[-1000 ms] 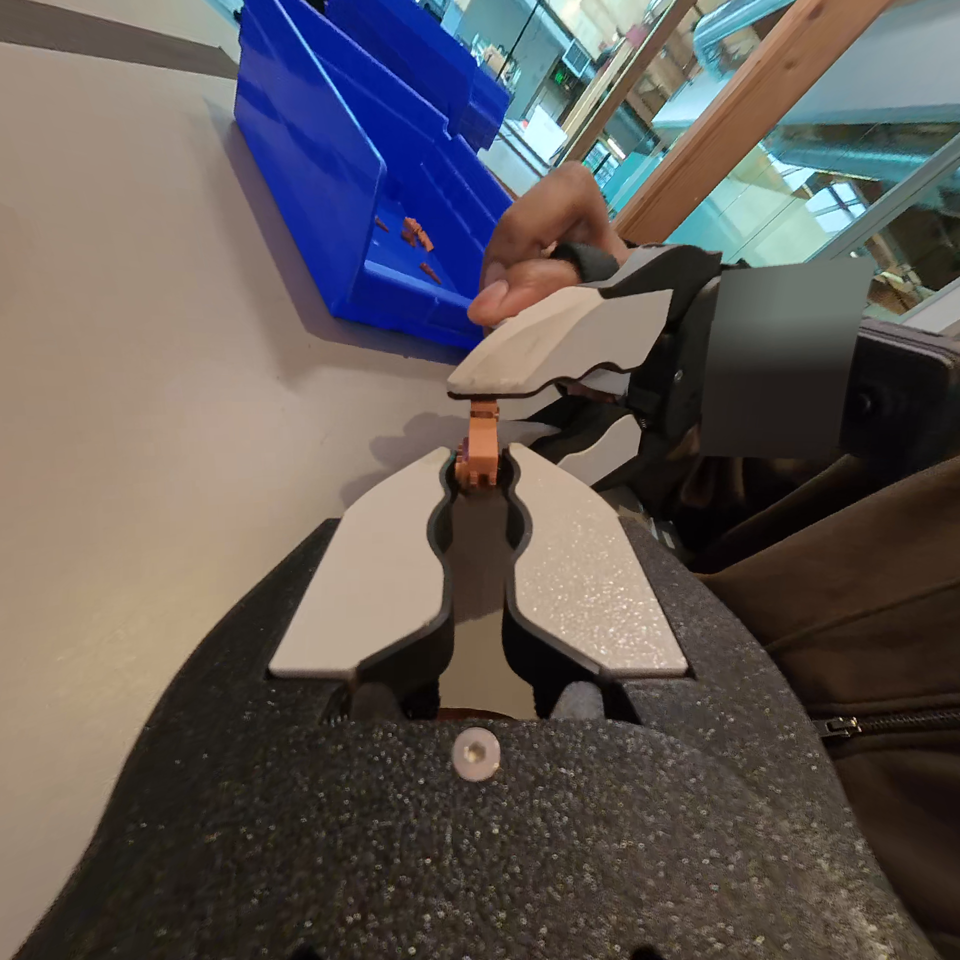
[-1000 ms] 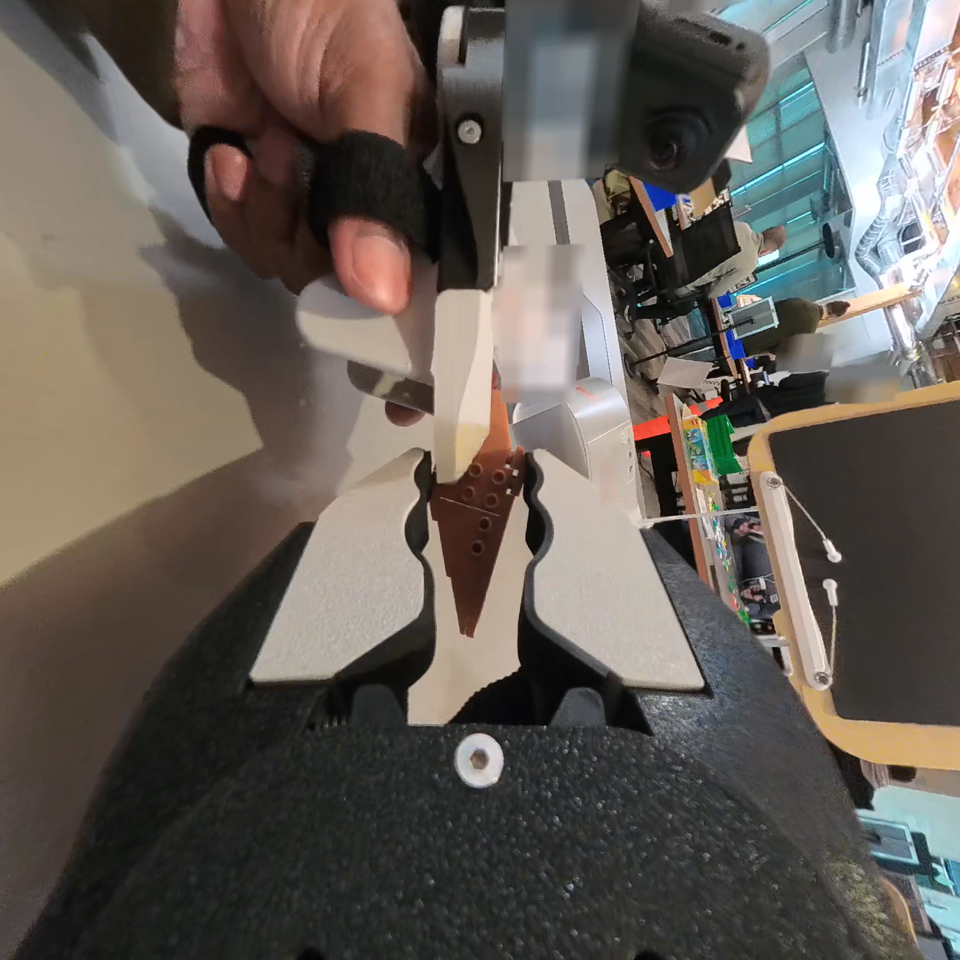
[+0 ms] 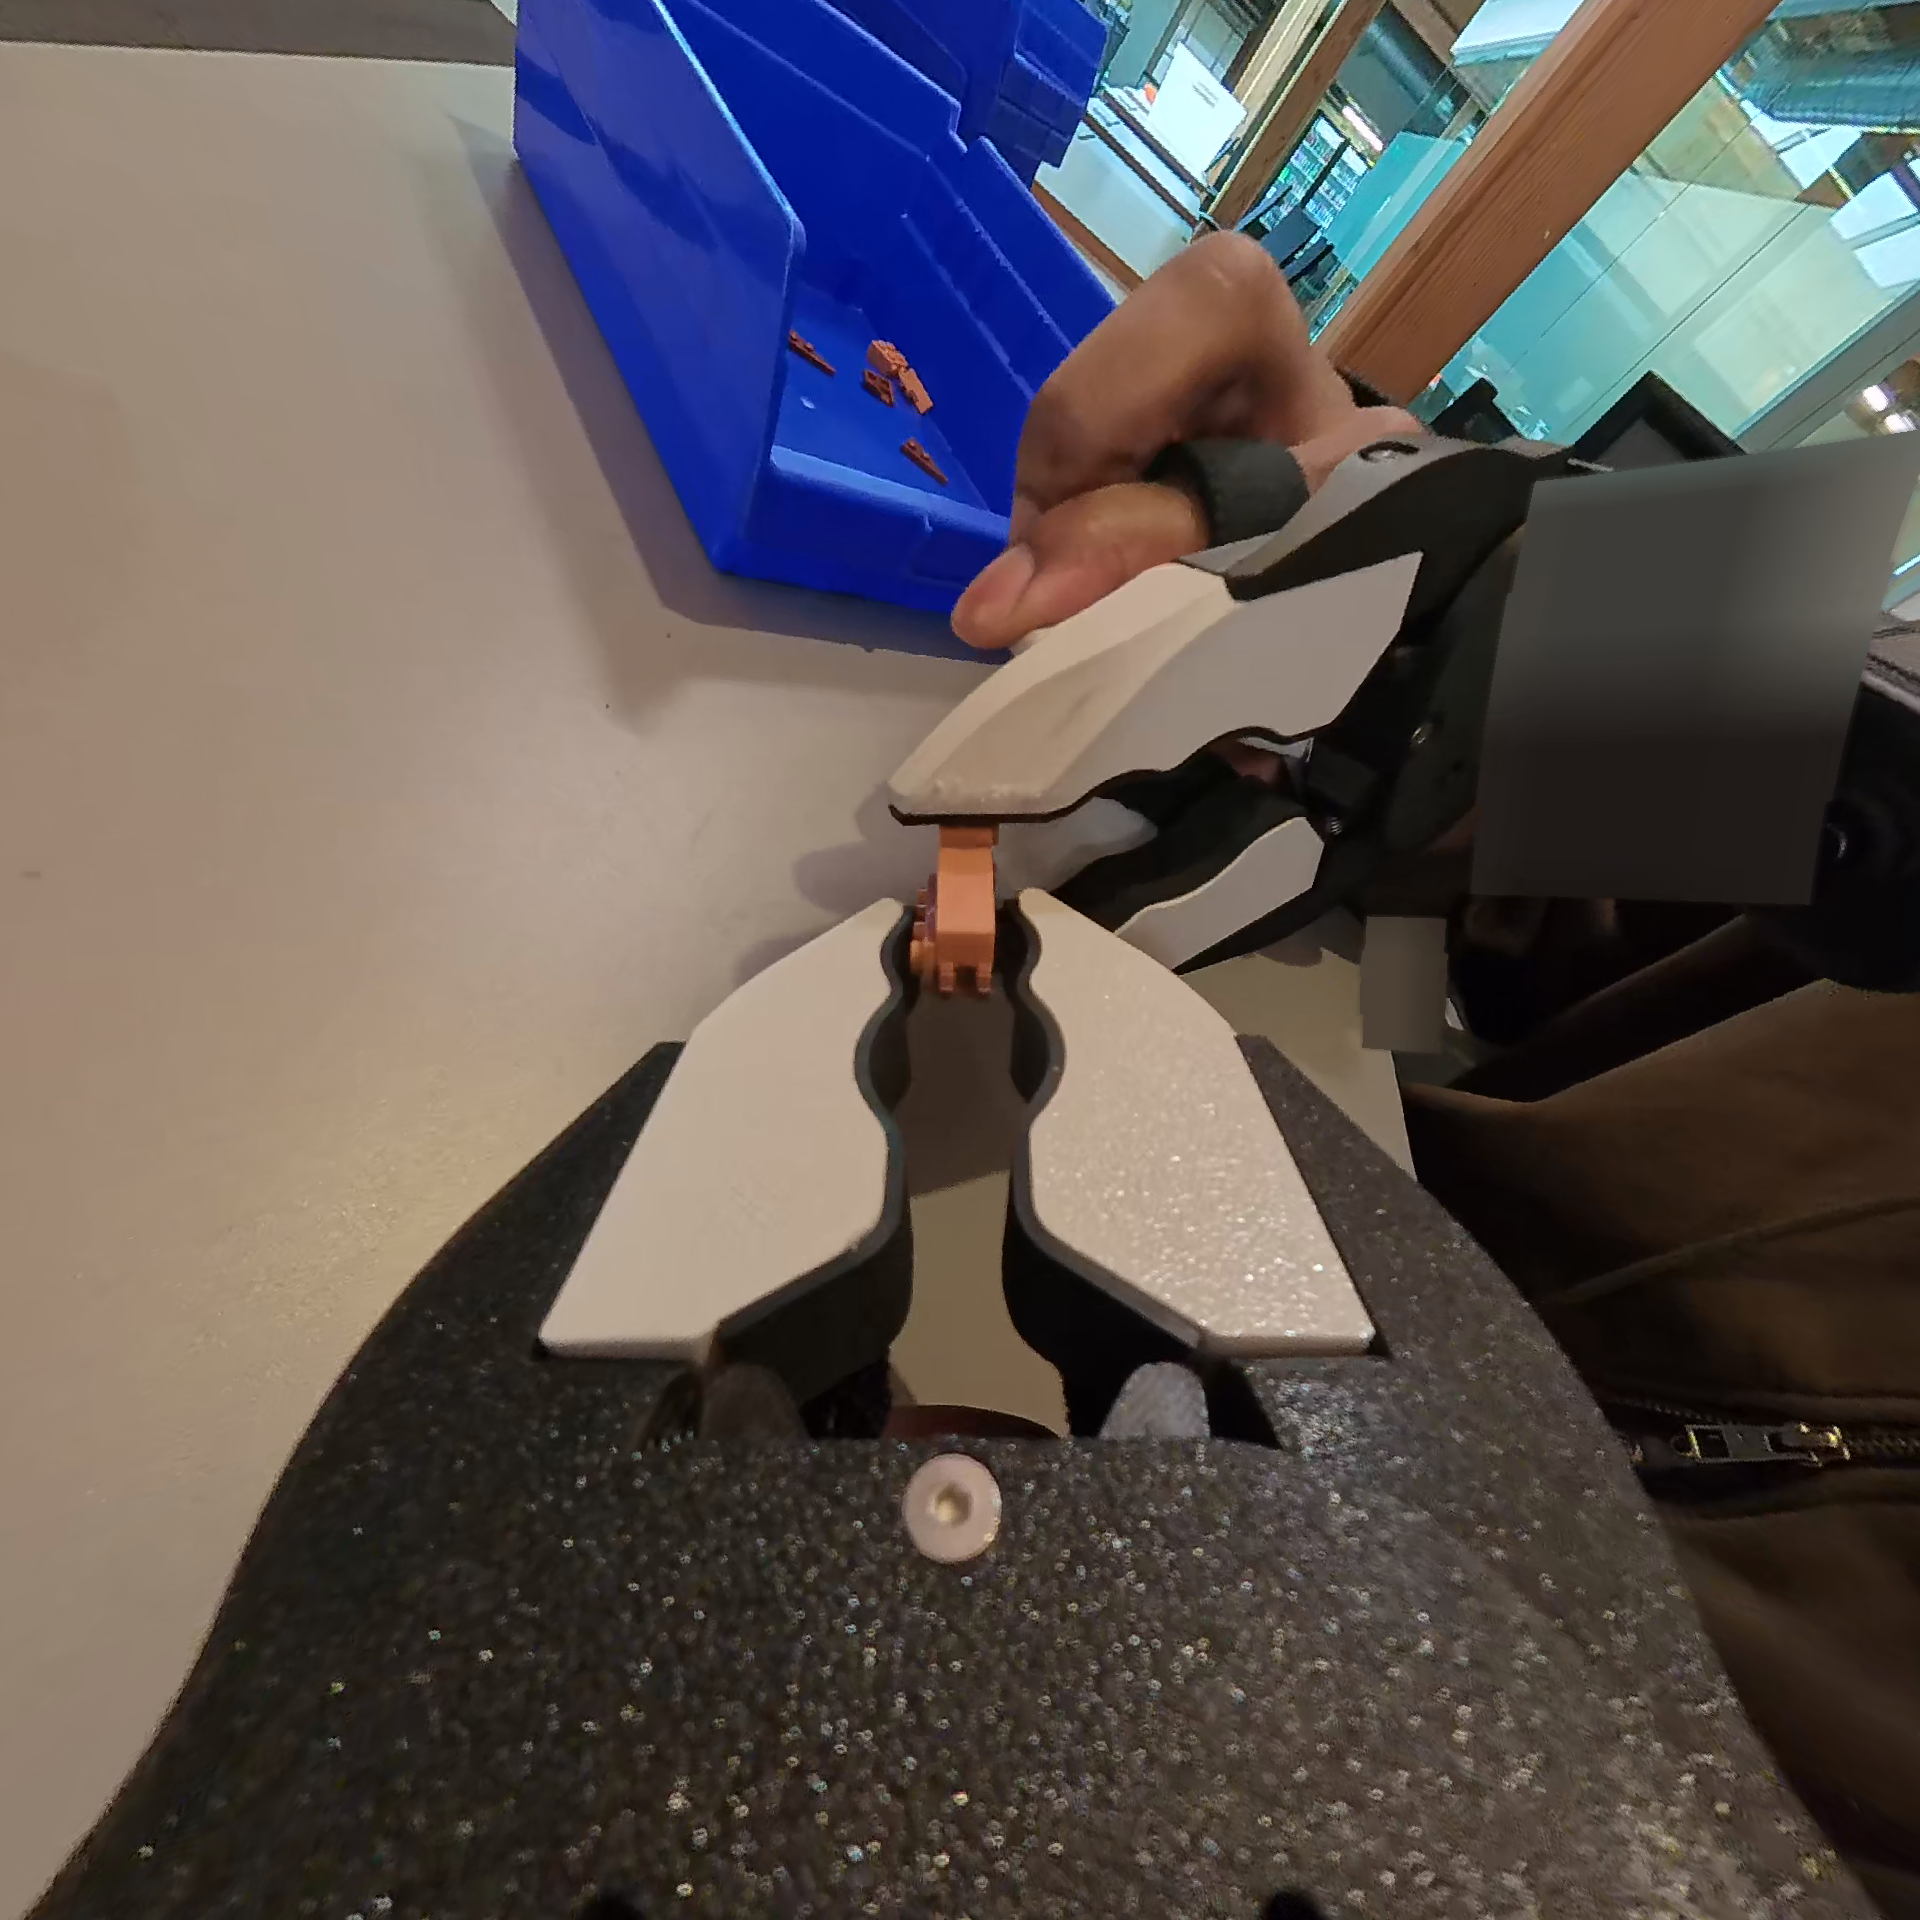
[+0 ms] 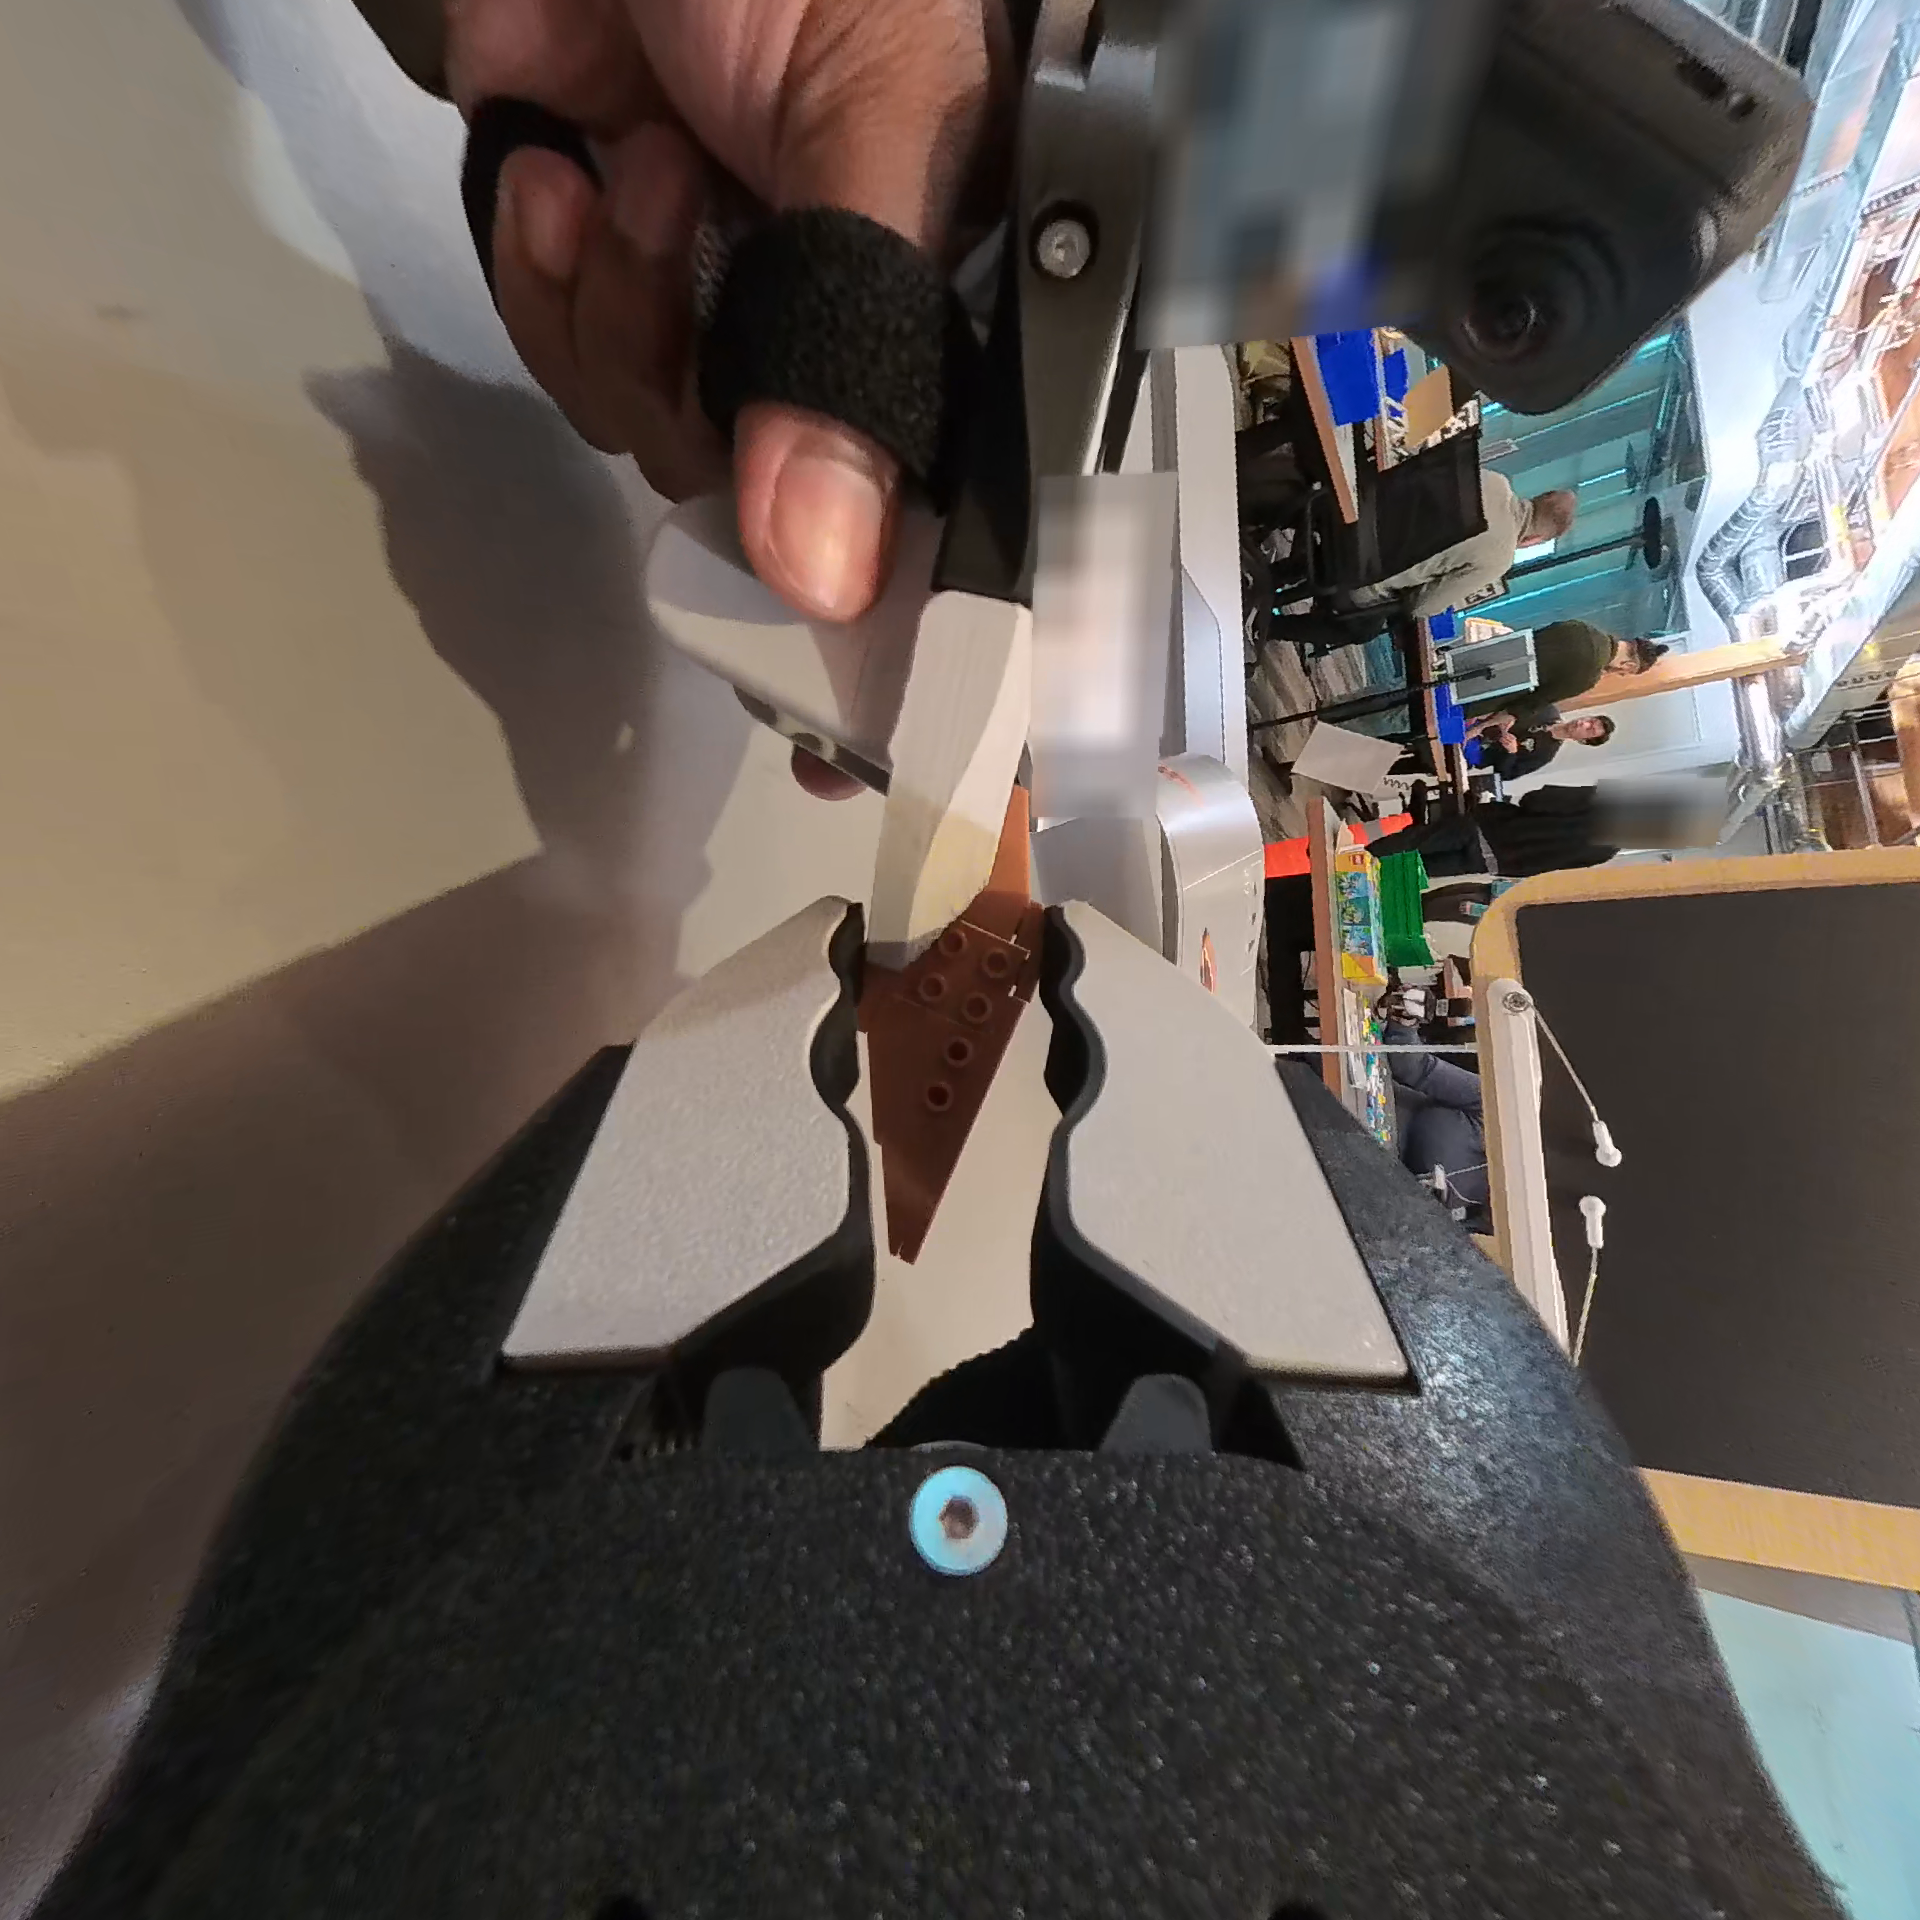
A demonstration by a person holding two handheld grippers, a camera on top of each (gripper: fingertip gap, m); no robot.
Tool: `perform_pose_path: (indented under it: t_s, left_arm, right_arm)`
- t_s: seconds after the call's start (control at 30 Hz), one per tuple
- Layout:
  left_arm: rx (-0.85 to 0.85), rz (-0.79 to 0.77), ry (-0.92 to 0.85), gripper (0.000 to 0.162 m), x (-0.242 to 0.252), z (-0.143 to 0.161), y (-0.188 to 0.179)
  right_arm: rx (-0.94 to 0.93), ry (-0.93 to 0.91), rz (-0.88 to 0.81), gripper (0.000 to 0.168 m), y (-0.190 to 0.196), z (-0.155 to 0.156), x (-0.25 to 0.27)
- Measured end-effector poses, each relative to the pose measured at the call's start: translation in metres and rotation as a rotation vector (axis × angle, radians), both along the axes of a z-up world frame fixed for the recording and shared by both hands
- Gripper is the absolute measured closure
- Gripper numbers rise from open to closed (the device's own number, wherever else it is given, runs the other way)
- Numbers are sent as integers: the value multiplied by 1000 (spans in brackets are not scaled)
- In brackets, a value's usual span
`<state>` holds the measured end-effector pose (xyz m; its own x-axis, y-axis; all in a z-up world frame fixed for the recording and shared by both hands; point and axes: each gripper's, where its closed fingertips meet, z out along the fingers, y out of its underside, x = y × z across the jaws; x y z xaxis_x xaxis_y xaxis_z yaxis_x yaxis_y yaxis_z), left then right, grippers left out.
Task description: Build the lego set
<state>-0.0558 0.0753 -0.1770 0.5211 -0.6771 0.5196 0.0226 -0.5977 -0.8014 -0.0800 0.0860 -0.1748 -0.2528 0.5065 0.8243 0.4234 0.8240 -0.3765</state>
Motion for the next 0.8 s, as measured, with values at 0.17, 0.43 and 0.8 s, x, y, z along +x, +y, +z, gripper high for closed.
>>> perform_pose_path:
  t_s: [0.17,0.43,0.8]
  left_arm:
    - [4,2,4,148,0,-1,1]
    - [-31,11,-17,147,1,-7,3]
    - [-105,120,-18,147,-17,-22,17]
  right_arm:
    - [10,2,-7,137,0,0,0]
    - [-82,0,-30,136,1,-6,1]
    - [-268,-81,-243,125,25,-24,10]
